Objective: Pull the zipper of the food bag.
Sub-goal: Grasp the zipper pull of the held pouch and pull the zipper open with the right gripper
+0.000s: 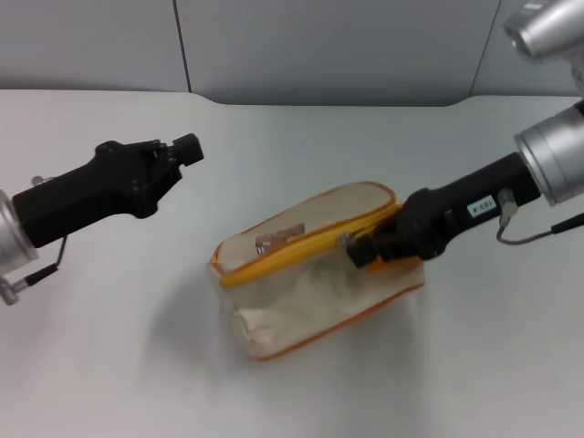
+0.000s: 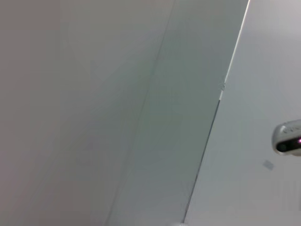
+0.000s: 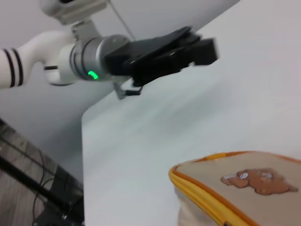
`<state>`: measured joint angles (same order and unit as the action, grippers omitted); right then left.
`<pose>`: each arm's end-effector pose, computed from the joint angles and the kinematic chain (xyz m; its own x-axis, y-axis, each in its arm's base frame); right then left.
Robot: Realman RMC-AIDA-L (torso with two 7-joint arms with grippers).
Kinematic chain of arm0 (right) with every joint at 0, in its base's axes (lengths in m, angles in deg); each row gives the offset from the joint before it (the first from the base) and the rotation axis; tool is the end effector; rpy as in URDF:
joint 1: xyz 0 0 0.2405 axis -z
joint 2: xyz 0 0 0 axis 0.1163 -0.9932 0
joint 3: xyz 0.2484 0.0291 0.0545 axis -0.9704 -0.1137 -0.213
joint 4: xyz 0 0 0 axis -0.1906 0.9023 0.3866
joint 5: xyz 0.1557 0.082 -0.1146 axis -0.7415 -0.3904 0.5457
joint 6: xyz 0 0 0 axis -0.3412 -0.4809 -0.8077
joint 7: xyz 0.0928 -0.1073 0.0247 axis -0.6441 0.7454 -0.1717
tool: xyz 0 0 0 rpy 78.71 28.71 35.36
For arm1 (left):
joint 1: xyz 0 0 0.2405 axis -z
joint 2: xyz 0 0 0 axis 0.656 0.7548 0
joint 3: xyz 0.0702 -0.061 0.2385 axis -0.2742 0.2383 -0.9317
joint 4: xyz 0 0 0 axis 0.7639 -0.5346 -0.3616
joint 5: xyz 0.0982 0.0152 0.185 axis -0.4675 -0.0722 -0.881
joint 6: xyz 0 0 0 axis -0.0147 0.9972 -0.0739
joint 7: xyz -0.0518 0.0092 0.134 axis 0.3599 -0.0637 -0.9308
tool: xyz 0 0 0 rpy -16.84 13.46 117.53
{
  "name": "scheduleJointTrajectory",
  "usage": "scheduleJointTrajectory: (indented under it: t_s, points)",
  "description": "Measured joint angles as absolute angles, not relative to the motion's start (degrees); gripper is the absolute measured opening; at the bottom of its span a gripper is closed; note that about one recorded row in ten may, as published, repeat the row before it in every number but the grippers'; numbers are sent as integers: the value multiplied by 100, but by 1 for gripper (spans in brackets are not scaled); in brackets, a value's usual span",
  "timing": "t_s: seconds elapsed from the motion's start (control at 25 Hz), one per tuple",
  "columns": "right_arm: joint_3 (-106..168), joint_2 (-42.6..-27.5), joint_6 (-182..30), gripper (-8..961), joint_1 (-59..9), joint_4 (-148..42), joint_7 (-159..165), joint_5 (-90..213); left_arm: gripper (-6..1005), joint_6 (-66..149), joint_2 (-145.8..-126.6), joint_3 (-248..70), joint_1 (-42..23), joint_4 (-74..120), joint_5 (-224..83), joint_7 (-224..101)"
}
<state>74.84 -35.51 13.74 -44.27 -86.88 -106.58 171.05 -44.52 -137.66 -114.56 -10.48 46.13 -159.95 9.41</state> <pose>0.1600 0.3773 0.0055 0.8352 -0.5373 -0.1174 -0.5163 -0.8395 0.1694 -0.2631 0.3312 0.0232 0.5743 0.2429 0.7818 0.5420 -0.8285 -0.1407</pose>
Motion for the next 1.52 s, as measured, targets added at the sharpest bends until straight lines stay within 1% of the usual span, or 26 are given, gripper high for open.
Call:
scheduleJointTrajectory:
  t_s: [0.04,0.16,0.2,0.4,0.64,0.68,0.72,0.76,0.8,0.84,0.96,1.08,1.4,1.52]
  points:
    - [7484,-3551,1374,1,-4427,-8688,-10658,17105,2,-4452,-13766,-11456,-1048,4613,-15995,941]
    - [7407,-3492,1199,1,-4446,-8653,-10666,17117,12,-4577,-13677,-11688,-1080,4757,-16006,1130]
    - [7405,-3483,1185,1,-4448,-8647,-10669,17115,15,-4715,-13608,-11861,-1104,4838,-16006,1222]
    - [7378,-3478,1124,1,-4446,-8664,-10741,17113,32,-5157,-13457,-12094,-1283,5115,-16183,1225]
    - [7202,-3449,1059,1,-4430,-8651,-10807,17122,51,-5469,-13414,-12098,-1462,5250,-16565,1158]
    - [7183,-3439,1052,1,-4428,-8643,-10814,17108,54,-5508,-13469,-12100,-1521,5234,-16712,1007]
    - [7183,-3439,1052,1,-4428,-8643,-10814,17108,58,-5508,-13469,-12100,-1521,5234,-16712,1007]
    - [7171,-3437,1051,1,-4429,-8642,-10816,17107,61,-5469,-13528,-12101,-1554,5235,-16799,838]
    - [7134,-3436,1050,1,-4439,-8640,-10825,17101,95,-5326,-13638,-12102,-1589,5236,-16930,564]
    - [7134,-3436,1050,1,-4439,-8640,-10825,17101,129,-5326,-13638,-12102,-1589,5236,-16930,564]
    - [7105,-3436,1050,1,-4453,-8640,-10874,17095,232,-4945,-13812,-12104,-1570,5236,-17188,253]
    - [7104,-3435,1050,1,-4465,-8651,-10953,17091,288,-4654,-13976,-12120,-1460,5221,-17403,-15]
    - [7103,-3436,1036,1,-4486,-8661,-10981,17085,438,-3956,-14001,-12148,-1268,4893,-17386,-500]
    - [7103,-3436,1008,1,-4497,-8655,-10988,17088,703,-3861,-13992,-12115,-1284,4931,-17381,-549]
